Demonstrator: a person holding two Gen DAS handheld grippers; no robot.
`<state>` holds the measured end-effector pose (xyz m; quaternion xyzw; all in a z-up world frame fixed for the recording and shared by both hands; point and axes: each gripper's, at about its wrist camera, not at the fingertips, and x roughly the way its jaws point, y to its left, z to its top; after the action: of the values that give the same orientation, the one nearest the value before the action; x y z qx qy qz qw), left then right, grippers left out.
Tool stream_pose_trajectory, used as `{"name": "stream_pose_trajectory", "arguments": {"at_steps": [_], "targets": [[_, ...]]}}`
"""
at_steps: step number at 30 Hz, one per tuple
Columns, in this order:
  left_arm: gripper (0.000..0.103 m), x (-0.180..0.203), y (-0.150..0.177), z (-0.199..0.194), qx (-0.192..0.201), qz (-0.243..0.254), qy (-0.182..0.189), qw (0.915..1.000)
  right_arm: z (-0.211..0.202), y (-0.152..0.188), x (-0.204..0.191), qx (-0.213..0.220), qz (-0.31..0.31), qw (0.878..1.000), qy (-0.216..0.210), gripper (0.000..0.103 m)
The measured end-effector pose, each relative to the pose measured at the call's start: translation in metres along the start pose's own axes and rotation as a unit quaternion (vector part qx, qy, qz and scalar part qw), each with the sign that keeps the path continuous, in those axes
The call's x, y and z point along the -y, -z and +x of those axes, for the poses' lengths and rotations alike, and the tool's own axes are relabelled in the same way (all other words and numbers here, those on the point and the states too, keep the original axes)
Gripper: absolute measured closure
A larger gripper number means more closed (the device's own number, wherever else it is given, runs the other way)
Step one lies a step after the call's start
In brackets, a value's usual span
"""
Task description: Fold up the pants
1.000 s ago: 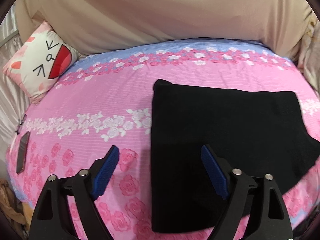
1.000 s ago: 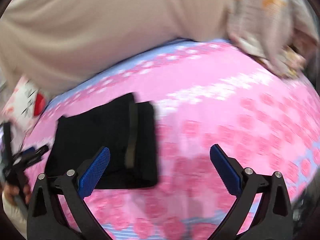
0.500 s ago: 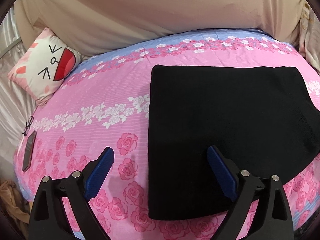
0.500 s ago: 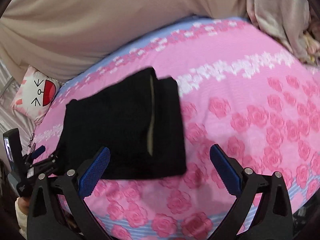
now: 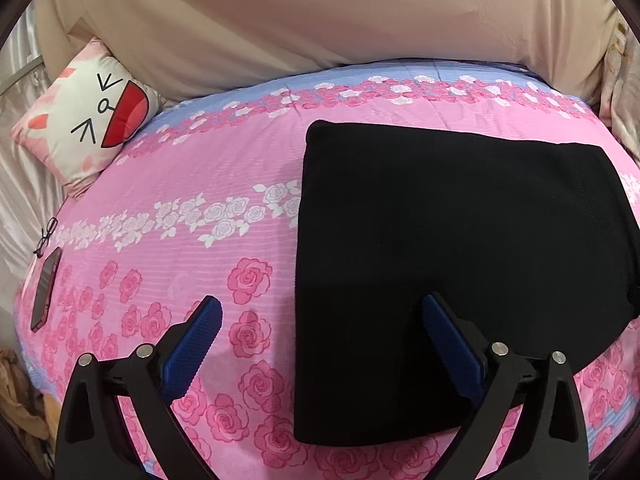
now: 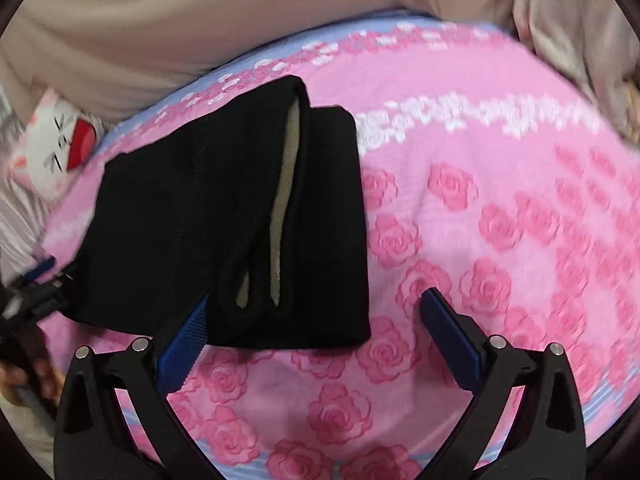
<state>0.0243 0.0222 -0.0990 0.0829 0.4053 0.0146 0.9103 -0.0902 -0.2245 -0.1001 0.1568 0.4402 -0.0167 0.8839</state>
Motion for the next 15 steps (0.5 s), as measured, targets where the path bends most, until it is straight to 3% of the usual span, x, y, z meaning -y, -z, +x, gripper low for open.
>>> {"name": "stream_pose_trajectory", "arguments": {"at_steps": [5, 10, 11, 13, 15], "targets": [[0.005, -0.002, 0.0, -0.002, 0.0, 0.004, 0.007, 1.0, -0.018, -0.001, 0.002, 0.007, 0.003, 1.0, -0.005, 0.005], [0.005, -0.011, -0.003, -0.023, 0.02, -0.012, 0.025, 0.9994, -0.058, -0.012, -0.011, 0.081, -0.024, 0.996, -0.027, 0.006], [0.005, -0.012, -0.004, -0.025, 0.021, -0.017, 0.033, 0.9991, -0.06, -0.015, -0.012, 0.083, -0.033, 0.995, -0.035, 0.009], [0.005, -0.01, -0.006, -0.03, 0.024, -0.023, 0.052, 0.9981, -0.047, -0.022, -0.013, 0.056, -0.038, 0.996, -0.061, 0.048], [0.005, -0.004, -0.007, -0.029, 0.019, -0.019, 0.065, 0.9975, -0.029, -0.032, -0.006, 0.033, -0.02, 0.996, -0.086, 0.048]]}}
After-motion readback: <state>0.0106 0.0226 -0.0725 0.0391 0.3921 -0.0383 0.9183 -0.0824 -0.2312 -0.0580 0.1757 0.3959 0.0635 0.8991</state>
